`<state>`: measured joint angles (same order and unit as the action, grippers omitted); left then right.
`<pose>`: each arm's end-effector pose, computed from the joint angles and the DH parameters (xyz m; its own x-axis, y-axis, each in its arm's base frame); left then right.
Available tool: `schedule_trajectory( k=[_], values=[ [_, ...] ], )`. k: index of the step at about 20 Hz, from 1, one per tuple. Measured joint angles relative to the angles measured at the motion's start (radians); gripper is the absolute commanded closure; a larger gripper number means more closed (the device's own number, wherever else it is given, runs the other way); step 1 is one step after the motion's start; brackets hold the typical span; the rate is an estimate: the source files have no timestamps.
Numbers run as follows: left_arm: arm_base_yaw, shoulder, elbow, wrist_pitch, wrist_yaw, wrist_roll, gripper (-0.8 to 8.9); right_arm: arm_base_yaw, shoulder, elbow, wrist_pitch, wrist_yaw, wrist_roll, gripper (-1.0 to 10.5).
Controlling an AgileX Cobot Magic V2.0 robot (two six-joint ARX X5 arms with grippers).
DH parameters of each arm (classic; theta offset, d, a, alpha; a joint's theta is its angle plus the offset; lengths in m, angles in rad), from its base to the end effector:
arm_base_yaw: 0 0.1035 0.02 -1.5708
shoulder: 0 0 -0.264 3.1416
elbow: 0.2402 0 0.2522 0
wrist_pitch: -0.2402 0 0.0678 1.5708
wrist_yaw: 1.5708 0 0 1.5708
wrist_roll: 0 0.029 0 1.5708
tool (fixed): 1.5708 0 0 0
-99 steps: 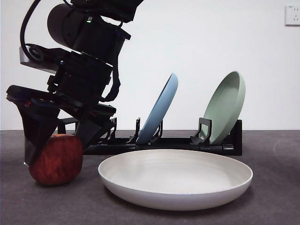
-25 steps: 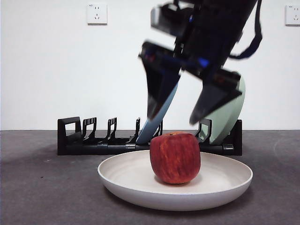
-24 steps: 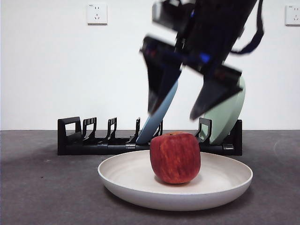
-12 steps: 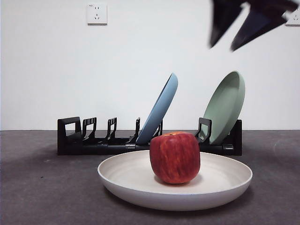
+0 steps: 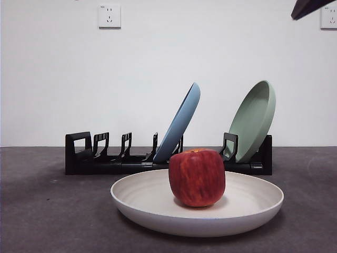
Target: Take the yellow plate from the plate rack,put the plate on the table,take the apple from the table,put the apple in the plate
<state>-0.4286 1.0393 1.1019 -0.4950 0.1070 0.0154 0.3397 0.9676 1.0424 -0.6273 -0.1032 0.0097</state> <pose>0.1940 -0.0920 0.3658 0.7767 -0.4723 -0.4166 0.5072 0.8613 -0.0308 0.1803 0.0669 0.3483 0.7640 0.3792 -0.5220 -0.4093 0.9103 0.0623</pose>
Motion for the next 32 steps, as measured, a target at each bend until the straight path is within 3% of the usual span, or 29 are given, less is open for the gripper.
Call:
schedule_trajectory(
  k=[4,9,15,18,28,32],
  values=[
    [0.0,-0.054,-0.17,0.146,-0.003,-0.009,8.22,0.0,-0.1,-0.114,0.14,-0.002,0.002,9.6],
    [-0.028,-0.199,-0.455,0.335,-0.075,-0.074,8.22,0.001,-0.272,-0.378,0.275,0.0,0.061,9.6],
    [-0.087,-0.462,-0.709,0.379,-0.146,-0.14,8.22,0.001,-0.463,-0.587,0.337,0.034,0.14,9.5],
    [-0.09,-0.509,-0.713,0.368,-0.153,-0.148,8.14,0.001,-0.462,-0.587,0.351,0.085,0.17,9.5],
    [-0.09,-0.481,-0.713,0.349,-0.154,-0.148,8.14,0.001,-0.456,-0.587,0.35,0.088,0.204,9.5],
    [-0.053,-0.576,-0.713,0.243,-0.153,-0.109,8.14,0.001,-0.455,-0.587,0.35,0.088,0.205,9.5]
  ],
)
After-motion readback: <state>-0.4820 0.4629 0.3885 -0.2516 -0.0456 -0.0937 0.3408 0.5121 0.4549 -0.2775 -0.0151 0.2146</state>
